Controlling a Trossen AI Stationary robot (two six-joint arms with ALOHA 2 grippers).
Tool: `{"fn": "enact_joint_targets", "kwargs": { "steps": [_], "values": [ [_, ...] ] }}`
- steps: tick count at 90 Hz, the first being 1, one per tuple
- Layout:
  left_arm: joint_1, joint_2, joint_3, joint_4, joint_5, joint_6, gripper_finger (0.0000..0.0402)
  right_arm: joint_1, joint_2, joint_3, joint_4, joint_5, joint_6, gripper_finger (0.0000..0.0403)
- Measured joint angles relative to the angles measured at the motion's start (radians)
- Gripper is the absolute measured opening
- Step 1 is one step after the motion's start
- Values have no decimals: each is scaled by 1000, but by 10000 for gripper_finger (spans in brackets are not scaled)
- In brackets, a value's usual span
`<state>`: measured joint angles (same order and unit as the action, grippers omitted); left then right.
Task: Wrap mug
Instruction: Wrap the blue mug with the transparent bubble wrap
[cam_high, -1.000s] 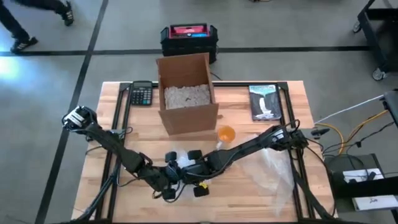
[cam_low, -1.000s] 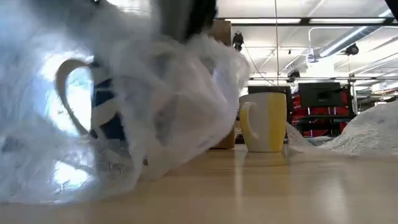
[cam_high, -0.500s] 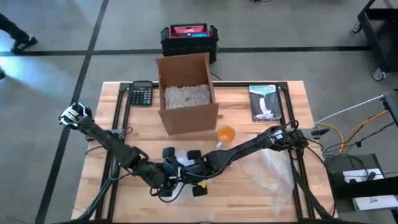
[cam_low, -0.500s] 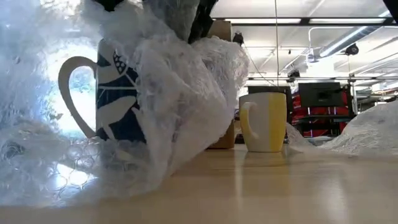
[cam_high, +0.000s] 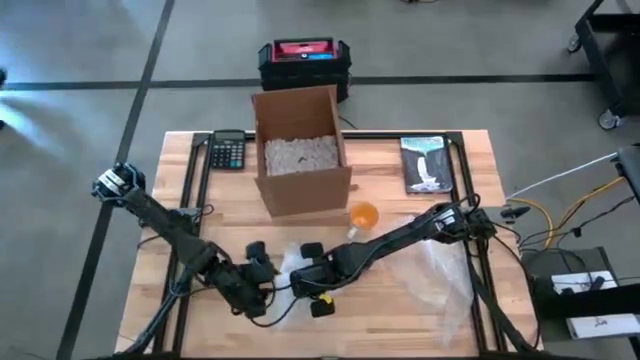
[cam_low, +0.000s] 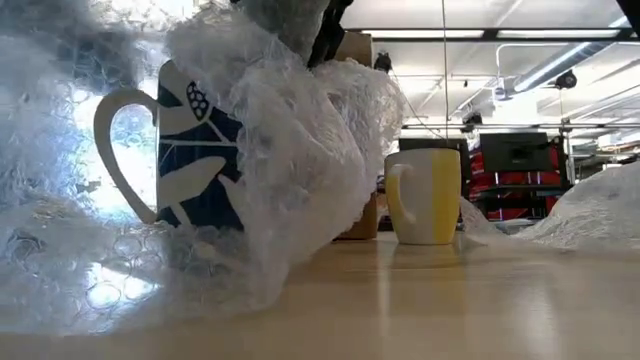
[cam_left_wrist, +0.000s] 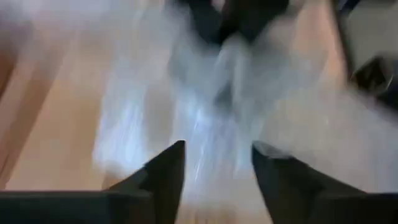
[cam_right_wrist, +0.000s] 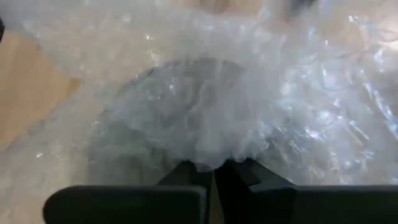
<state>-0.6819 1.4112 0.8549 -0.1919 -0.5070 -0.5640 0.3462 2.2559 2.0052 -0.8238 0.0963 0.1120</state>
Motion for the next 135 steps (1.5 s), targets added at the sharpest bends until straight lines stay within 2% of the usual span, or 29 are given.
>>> {"fn": "enact_joint_targets", "kwargs": {
  "steps": [16, 22, 38, 52, 59, 71, 96, 114, 124, 135],
  "values": [
    [26, 1, -4, 109, -57, 146, 24, 0, 0, 0, 2, 0, -1, 0],
    [38, 19, -19, 161, -57, 167, 7, 0, 0, 0, 1, 0, -7, 0],
    [65, 66, -70, 255, -21, 137, 17, 0, -15, 80, -142, 0, -41, 0],
    [70, 71, -83, 265, -3, 111, 3, 0, -38, 175, -286, 1, -109, 0],
    [70, 71, -83, 267, 0, 112, 3, -3, -48, 189, -261, 23, -128, 0],
    [70, 71, -83, 271, 1, 113, 6, -21, -45, 172, -120, 87, -127, 0],
    [70, 60, -75, 256, 50, 137, 3, -6, 16, 87, -65, -11, -85, 0],
    [72, 25, 0, 136, 71, 184, 1, -5, 63, 65, -49, -30, -53, 0],
    [64, 5, 85, -116, 93, 109, 3, -6, 69, 65, -49, -29, -53, 0],
    [32, -13, 169, -351, 211, -52, 1, -6, 69, 69, -51, -25, -53, 0]
  ]
}}
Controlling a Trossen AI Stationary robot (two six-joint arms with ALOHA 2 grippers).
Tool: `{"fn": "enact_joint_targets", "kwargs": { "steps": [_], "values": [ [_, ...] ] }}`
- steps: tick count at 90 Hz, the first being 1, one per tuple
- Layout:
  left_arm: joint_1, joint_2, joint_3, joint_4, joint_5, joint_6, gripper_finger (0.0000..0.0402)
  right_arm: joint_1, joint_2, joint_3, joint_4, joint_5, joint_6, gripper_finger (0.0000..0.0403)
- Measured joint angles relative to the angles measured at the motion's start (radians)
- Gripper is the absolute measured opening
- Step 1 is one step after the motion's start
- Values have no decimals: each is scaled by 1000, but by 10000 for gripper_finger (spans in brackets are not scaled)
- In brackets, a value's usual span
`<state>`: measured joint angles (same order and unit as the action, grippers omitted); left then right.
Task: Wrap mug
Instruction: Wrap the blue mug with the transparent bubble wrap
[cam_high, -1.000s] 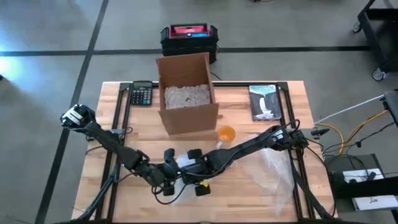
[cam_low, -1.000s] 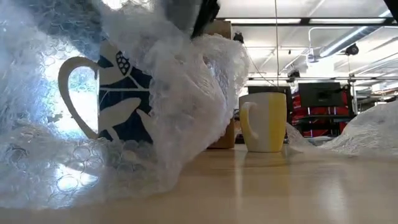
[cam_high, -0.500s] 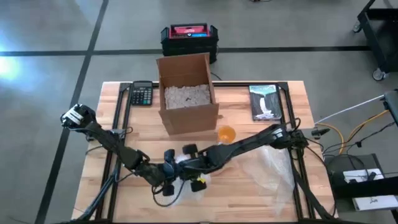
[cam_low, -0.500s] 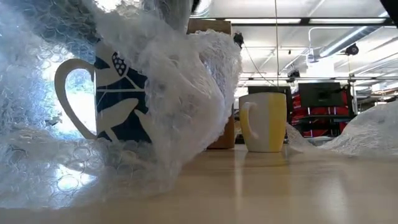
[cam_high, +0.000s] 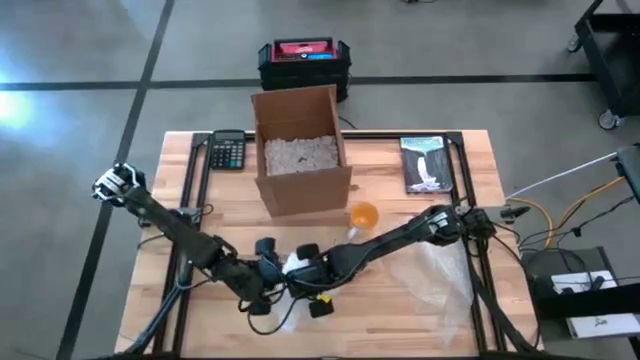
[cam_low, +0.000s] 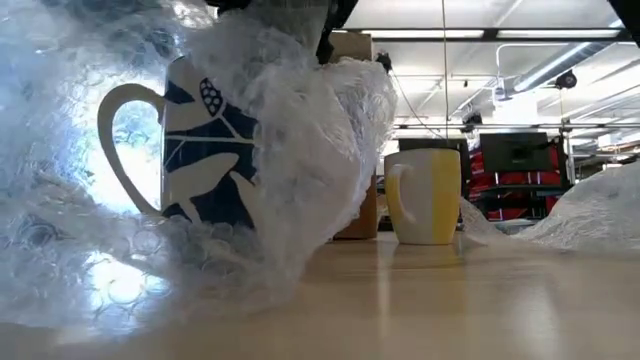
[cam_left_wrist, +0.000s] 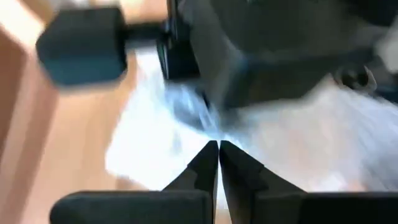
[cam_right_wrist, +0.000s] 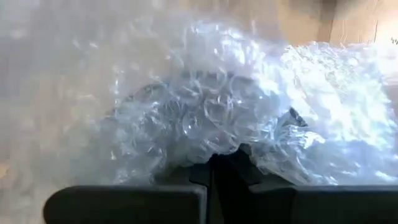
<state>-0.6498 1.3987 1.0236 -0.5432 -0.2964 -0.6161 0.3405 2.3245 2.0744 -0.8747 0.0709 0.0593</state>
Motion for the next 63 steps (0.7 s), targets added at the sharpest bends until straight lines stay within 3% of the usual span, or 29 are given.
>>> {"fn": "enact_joint_targets", "kwargs": {
  "steps": [11, 20, 35, 50, 63],
  "values": [
    [-54, 8, -43, 11, 54, -83, 0, 0, 2, 13, -2, 1, -8, 0],
    [-70, 12, -122, 211, 49, -59, 0, 0, 2, 13, 15, 1, -16, 0],
    [-22, 12, -204, 549, -34, 125, 0, 0, 3, 13, 36, 4, -25, 0],
    [60, 12, -249, 659, -45, 181, 0, 0, 3, 13, 38, 8, -16, 0],
    [106, 13, -294, 674, -42, 139, 0, 0, -4, 27, 4, 8, -8, 0]
  ]
}}
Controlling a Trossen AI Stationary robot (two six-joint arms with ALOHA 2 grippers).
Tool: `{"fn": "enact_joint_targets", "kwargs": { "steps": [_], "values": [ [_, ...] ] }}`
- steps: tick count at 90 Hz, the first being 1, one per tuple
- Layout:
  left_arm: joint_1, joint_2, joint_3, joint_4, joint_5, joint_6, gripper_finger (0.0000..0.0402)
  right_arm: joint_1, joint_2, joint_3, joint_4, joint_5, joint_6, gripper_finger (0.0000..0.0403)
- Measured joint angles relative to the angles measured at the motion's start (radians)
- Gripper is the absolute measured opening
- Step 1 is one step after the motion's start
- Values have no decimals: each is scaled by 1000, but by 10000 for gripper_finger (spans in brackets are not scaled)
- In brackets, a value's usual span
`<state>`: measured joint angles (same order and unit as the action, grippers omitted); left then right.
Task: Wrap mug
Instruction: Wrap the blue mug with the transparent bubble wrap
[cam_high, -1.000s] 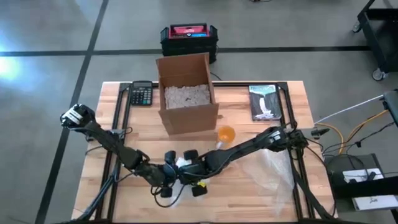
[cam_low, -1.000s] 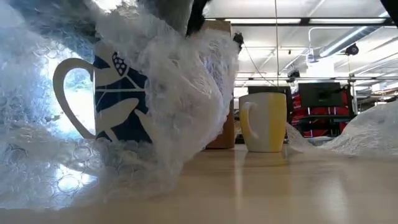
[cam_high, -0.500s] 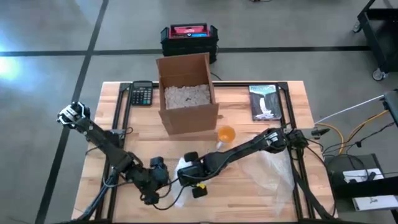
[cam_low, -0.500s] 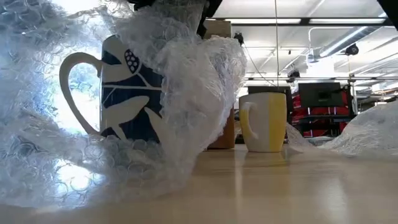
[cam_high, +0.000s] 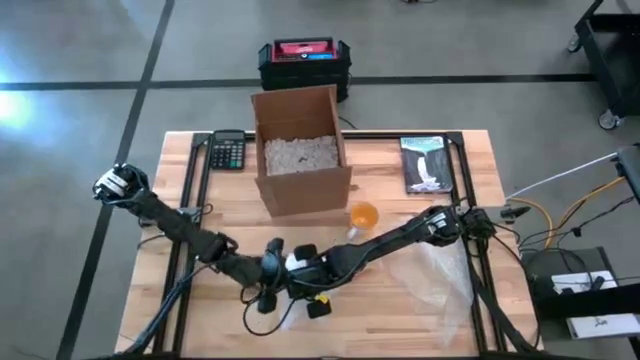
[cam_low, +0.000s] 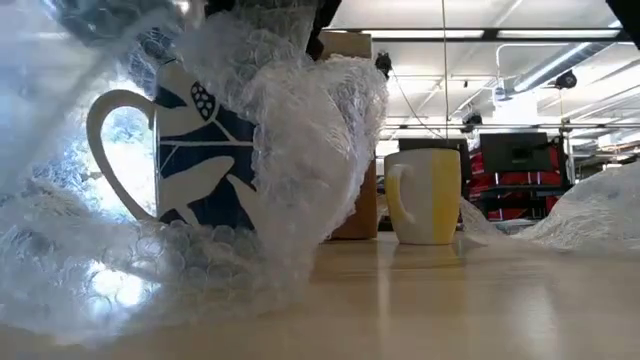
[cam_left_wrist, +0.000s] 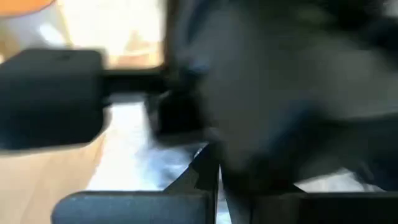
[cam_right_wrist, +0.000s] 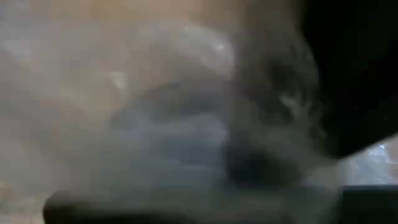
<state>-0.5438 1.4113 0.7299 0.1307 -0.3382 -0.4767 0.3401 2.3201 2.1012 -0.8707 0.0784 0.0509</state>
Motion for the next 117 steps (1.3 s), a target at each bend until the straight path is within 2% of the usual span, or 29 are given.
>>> {"fn": "enact_joint_targets", "kwargs": {
  "steps": [21, 35, 45, 57, 69, 79, 95, 102, 109, 117],
  "values": [
    [7, 4, -26, 6, -3, -46, 0, 4, -93, 74, -114, 0, -37, 0],
    [8, 8, -24, 8, -3, -40, 0, 9, -110, 75, -31, -2, -73, 0],
    [9, 8, -24, 10, -3, -40, 0, 9, -79, 62, 56, -9, -88, 0],
    [9, 8, -24, 10, 0, -39, 0, 9, -8, 27, 21, -7, -43, 0],
    [9, -6, -22, 6, 0, -53, 0, 9, 7, 7, 2, -11, -5, 0],
    [8, -39, 15, -63, 30, -56, 0, 2, 29, -8, 8, -10, 23, 0],
    [-49, -100, 133, -400, 57, -154, 0, 0, 25, -9, 0, -12, 31, 0],
    [-93, -109, 142, -487, 57, -221, 0, 0, 25, 0, -5, -11, 27, 0],
    [-140, -106, 112, -476, 62, -268, 0, 0, 25, 5, 0, -10, 22, 0],
    [-179, -73, 67, -348, 64, -271, 0, -1, 25, 5, 12, -9, 13, 0]
  ]
}}
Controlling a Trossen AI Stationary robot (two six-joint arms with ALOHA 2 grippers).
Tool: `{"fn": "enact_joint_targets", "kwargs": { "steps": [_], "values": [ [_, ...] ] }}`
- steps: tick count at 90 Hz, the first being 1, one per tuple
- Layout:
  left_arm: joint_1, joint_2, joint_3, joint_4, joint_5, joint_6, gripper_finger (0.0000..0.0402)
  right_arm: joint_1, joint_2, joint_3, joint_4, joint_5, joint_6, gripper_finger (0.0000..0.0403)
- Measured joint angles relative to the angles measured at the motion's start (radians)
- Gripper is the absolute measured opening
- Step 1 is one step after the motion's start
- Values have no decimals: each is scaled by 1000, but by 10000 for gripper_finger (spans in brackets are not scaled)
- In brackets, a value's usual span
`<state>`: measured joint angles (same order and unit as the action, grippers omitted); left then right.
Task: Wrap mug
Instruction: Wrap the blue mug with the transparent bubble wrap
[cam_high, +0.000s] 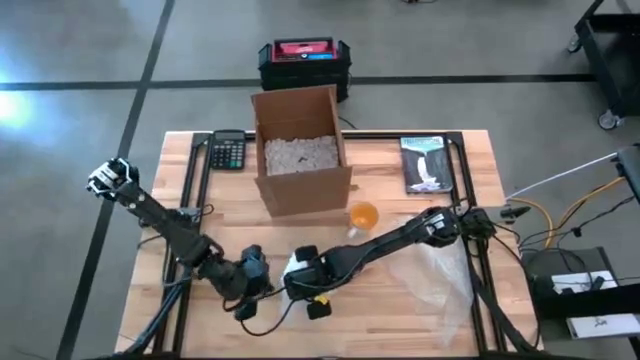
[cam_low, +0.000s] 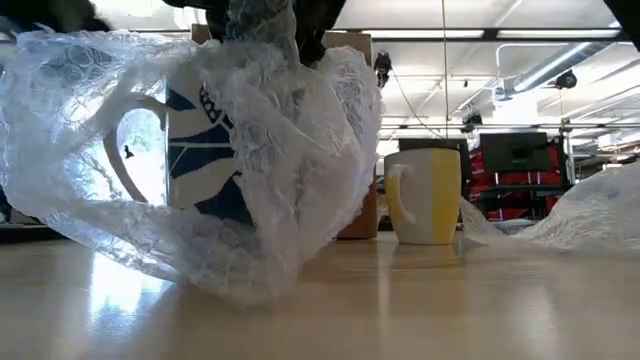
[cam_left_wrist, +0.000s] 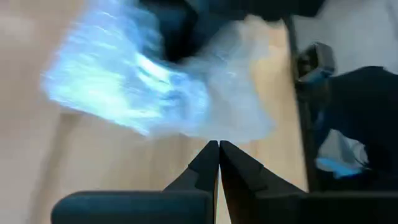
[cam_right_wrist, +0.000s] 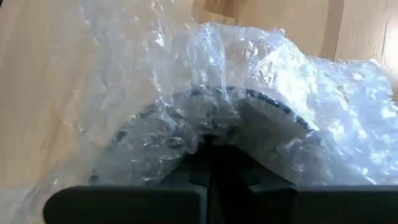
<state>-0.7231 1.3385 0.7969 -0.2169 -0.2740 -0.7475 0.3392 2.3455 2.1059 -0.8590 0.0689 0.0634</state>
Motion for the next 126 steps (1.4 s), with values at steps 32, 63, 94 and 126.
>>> {"fn": "enact_joint_targets", "kwargs": {
  "steps": [32, 63, 94, 126],
  "values": [
    [87, 88, -61, 400, -45, 270, 0, -1, 0, 0, 9, 2, 1, 0],
    [182, 157, -76, 418, -22, 282, 0, 9, -6, 6, -15, 1, -9, 0],
    [183, 181, -76, 427, -33, 266, 0, 16, -110, 88, -115, -3, -72, 0],
    [184, 176, -79, 455, -41, 274, 0, 13, -16, -1, -35, -74, -58, 0]
  ]
}}
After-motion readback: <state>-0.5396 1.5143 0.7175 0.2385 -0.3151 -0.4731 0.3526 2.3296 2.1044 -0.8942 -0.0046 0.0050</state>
